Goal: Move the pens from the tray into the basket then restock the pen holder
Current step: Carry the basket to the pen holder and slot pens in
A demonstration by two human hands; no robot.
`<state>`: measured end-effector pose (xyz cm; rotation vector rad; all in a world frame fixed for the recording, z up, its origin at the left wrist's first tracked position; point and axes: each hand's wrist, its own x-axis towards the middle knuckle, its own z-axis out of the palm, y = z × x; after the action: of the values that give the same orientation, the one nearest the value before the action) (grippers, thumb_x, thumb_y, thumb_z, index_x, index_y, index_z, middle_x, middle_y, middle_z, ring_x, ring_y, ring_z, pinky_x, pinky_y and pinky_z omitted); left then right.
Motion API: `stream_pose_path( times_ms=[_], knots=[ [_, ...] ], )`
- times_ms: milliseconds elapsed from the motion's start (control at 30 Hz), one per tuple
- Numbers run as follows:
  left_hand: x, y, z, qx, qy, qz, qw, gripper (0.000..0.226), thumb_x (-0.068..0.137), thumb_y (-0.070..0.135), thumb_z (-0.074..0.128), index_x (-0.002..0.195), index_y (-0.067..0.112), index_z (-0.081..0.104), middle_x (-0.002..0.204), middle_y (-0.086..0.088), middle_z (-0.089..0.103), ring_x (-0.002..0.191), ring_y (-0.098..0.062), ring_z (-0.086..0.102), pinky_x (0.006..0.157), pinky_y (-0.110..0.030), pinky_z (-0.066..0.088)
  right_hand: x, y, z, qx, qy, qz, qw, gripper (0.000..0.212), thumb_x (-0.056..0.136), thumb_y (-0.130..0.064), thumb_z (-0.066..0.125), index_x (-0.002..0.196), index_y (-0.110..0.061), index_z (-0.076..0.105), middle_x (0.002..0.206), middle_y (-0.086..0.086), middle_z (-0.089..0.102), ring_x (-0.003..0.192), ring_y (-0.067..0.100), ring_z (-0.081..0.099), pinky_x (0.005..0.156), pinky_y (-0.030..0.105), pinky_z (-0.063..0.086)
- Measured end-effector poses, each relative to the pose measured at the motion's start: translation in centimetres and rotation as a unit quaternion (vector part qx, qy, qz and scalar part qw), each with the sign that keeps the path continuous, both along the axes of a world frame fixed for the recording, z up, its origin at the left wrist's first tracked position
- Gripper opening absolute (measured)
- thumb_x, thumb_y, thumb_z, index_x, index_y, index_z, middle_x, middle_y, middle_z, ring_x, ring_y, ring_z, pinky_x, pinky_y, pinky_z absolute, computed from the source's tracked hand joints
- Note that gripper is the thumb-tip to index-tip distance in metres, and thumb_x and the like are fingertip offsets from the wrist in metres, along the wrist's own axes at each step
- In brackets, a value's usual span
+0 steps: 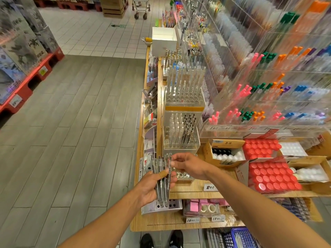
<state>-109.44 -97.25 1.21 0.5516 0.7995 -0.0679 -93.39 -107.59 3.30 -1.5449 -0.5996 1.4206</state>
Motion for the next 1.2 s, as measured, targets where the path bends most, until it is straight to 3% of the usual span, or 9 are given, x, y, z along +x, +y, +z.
stream_pose_path(
  times_ms=[133,233,400,533,733,1100,1200],
  knots=[
    [0.2,0.3,-0.4,0.036,0.045,0.032,0.998,0.034,0.090,0.010,0.067,0.114,-0.014,0.060,0.095,-0.028,0.073,0.075,-0.032,0.074,0.066,-0.041,0.063,0.1,0.4,0.7,0.017,-0.031,-0.066,0.997,0.012,0.092,-0.014,0.061,0.097,-0.007,0.054,0.073,-0.002,0.062,0.065,0.012,0.056,0.059,0.023,0.048],
    [0.2,0.6,-1.0,0.074,0.081,0.047,0.993,0.027,0.094,0.011,0.063,0.113,-0.009,0.063,0.096,-0.022,0.075,0.078,-0.029,0.075,0.062,-0.037,0.062,0.7,0.7,1.3,0.034,-0.112,-0.139,0.983,0.014,0.094,-0.014,0.059,0.106,-0.008,0.059,0.084,0.003,0.065,0.071,0.013,0.063,0.065,0.023,0.053],
    [-0.6,0.9,-1.7,0.088,0.121,0.053,0.987,0.024,0.097,0.011,0.061,0.115,-0.005,0.064,0.096,-0.019,0.076,0.072,-0.024,0.074,0.055,-0.030,0.059,1.4,1.0,1.6,0.028,-0.293,-0.174,0.940,0.007,0.095,-0.021,0.059,0.100,-0.017,0.061,0.093,0.002,0.067,0.086,0.016,0.067,0.076,0.027,0.056],
    [-0.7,0.7,-1.5,0.089,0.123,0.048,0.987,0.023,0.099,0.010,0.059,0.117,-0.003,0.063,0.096,-0.019,0.076,0.071,-0.024,0.074,0.054,-0.030,0.058,1.1,1.1,0.7,0.015,-0.397,-0.106,0.912,0.012,0.096,-0.025,0.059,0.105,-0.017,0.059,0.089,-0.006,0.065,0.082,0.008,0.063,0.073,0.023,0.053],
    [-0.4,0.5,-1.1,0.098,0.124,0.046,0.986,0.019,0.099,0.009,0.057,0.115,-0.001,0.062,0.095,-0.018,0.076,0.075,-0.026,0.074,0.057,-0.032,0.060,0.4,1.5,-1.1,0.006,-0.513,0.003,0.858,0.007,0.097,-0.020,0.056,0.102,-0.015,0.057,0.085,-0.002,0.065,0.077,0.016,0.061,0.071,0.039,0.053],
    [-0.4,0.5,-0.6,0.100,0.124,0.043,0.986,0.019,0.100,0.008,0.056,0.116,-0.001,0.061,0.098,-0.020,0.076,0.080,-0.028,0.073,0.055,-0.031,0.058,0.4,2.4,-1.8,0.008,-0.578,0.040,0.815,0.010,0.095,-0.021,0.060,0.103,-0.016,0.061,0.090,-0.005,0.063,0.077,0.009,0.056,0.064,0.017,0.042],
    [-0.5,0.5,-0.6,0.100,0.118,0.038,0.987,0.021,0.100,0.007,0.056,0.118,-0.003,0.060,0.098,-0.020,0.075,0.075,-0.026,0.073,0.055,-0.031,0.059,0.3,2.1,-2.2,-0.005,-0.590,0.068,0.805,0.008,0.094,-0.018,0.059,0.101,-0.014,0.061,0.093,-0.001,0.066,0.081,0.012,0.059,0.072,0.026,0.052]
  ],
)
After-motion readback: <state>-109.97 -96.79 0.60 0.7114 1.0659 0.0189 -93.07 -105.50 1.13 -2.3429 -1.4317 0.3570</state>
